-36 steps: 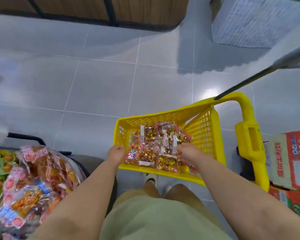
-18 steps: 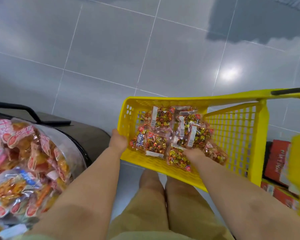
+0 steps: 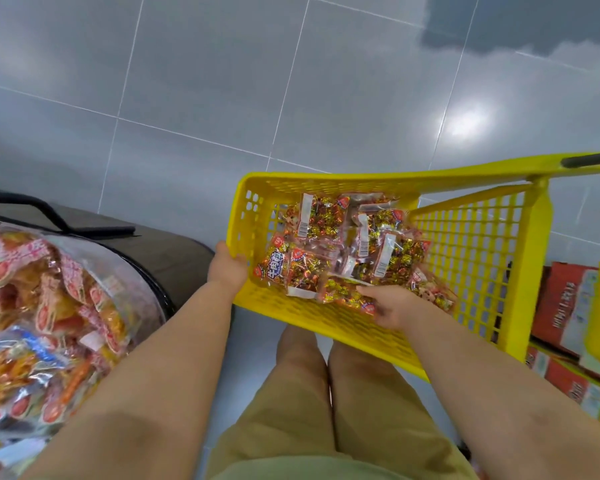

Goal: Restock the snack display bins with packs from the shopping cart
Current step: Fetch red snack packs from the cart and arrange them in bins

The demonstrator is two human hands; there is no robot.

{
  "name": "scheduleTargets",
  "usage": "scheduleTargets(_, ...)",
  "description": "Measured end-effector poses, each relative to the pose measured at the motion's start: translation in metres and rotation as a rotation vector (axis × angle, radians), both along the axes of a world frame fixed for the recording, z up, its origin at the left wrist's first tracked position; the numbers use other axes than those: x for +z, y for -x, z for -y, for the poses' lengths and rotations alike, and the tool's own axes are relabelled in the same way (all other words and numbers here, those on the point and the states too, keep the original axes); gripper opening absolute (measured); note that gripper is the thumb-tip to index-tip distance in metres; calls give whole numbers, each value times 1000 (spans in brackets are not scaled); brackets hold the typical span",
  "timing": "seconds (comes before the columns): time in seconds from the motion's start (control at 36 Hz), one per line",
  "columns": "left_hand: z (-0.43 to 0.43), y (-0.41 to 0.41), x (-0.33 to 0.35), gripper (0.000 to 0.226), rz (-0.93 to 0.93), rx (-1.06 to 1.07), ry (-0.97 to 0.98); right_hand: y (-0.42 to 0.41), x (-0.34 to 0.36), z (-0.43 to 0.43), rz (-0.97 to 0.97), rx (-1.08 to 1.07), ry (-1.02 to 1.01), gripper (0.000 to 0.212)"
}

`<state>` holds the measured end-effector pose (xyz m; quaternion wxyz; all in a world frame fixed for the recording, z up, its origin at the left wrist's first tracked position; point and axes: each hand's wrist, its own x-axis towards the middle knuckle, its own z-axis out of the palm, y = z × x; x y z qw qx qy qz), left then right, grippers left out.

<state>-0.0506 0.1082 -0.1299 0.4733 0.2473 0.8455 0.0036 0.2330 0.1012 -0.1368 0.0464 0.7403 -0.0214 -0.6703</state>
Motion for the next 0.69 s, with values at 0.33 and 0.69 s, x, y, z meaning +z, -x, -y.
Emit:
scheduleTargets(0.33, -7, -90, 53, 40, 323, 178, -219, 1, 48, -27, -283, 5, -343, 51)
scheduleTargets(0.69, 5, -110, 24, 50, 431, 431, -47, -55, 10, -59, 285, 741, -683, 41)
